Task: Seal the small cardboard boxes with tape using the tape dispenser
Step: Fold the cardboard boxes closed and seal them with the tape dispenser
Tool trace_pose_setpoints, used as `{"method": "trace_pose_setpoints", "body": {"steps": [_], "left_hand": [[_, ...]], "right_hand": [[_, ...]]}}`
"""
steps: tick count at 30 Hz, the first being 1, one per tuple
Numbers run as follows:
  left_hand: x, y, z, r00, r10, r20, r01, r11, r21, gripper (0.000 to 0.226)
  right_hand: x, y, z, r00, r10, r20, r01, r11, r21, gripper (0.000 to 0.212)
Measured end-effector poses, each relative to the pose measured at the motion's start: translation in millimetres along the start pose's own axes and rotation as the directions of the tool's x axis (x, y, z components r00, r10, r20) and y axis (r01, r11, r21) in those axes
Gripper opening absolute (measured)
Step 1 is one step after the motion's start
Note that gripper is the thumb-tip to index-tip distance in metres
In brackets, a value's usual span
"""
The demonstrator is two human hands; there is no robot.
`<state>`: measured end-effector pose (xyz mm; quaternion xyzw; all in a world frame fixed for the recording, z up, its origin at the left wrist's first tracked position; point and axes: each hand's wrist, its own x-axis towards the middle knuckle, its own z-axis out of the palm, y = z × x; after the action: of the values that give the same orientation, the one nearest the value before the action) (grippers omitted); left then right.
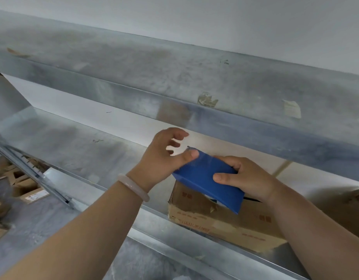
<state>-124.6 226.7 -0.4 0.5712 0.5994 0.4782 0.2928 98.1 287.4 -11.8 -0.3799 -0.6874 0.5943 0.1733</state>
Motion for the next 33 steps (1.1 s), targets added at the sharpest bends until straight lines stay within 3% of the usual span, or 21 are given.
{"method": "trace_pose_setpoints", "body": {"steps": [2, 4, 6, 10, 13, 15, 17, 19, 23, 33], "left_hand": [[0, 2, 2, 0.971, 0.233, 0.06, -0.24, 0.943, 0.23, 0.033], [1, 0, 5, 0.929, 0.343, 0.141, -0.371, 0.857, 0.358, 0.036], [3, -1, 7, 0.926, 0.355, 0.126, -0.376, 0.853, 0.362, 0.025], [2, 4, 5, 0.937, 0.348, 0.035, -0.338, 0.876, 0.345, 0.005], [-2, 8, 4, 0.984, 0.129, -0.126, -0.101, 0.973, 0.208, 0.016], [-4, 10, 3, 0.959, -0.166, -0.231, 0.125, 0.976, -0.18, 0.029], [-4, 9, 0, 0.887, -0.437, -0.15, 0.268, 0.751, -0.604, 0.038], [-7, 4, -4, 0.835, -0.548, -0.052, 0.318, 0.558, -0.766, 0.042], [-13, -8, -6, 0.812, -0.571, -0.122, 0.309, 0.598, -0.739, 0.02], [-27, -40, 12, 0.71, -0.702, -0.061, 0.442, 0.511, -0.737, 0.017]], "right_hand": [[1, 0, 1, 1.0, -0.012, -0.005, 0.012, 1.0, -0.011, 0.061], [1, -2, 2, 1.0, -0.028, -0.006, 0.027, 0.999, -0.028, 0.053], [1, -4, 3, 0.999, -0.035, -0.012, 0.034, 0.999, -0.027, 0.045], [0, -4, 3, 0.999, -0.036, -0.011, 0.035, 0.998, -0.05, 0.048], [-2, -5, 3, 0.999, -0.036, -0.012, 0.035, 0.998, -0.048, 0.049], [-2, -5, 2, 0.999, -0.039, -0.008, 0.038, 0.998, -0.049, 0.048], [-3, -7, 1, 0.999, -0.044, -0.003, 0.044, 0.997, -0.057, 0.047], [-4, -7, 0, 0.999, -0.048, 0.002, 0.048, 0.996, -0.077, 0.052], [-7, -7, -3, 0.999, -0.04, -0.002, 0.04, 0.996, -0.075, 0.053], [-19, -8, -33, 0.999, 0.024, -0.043, -0.032, 0.979, -0.201, 0.052]]}}
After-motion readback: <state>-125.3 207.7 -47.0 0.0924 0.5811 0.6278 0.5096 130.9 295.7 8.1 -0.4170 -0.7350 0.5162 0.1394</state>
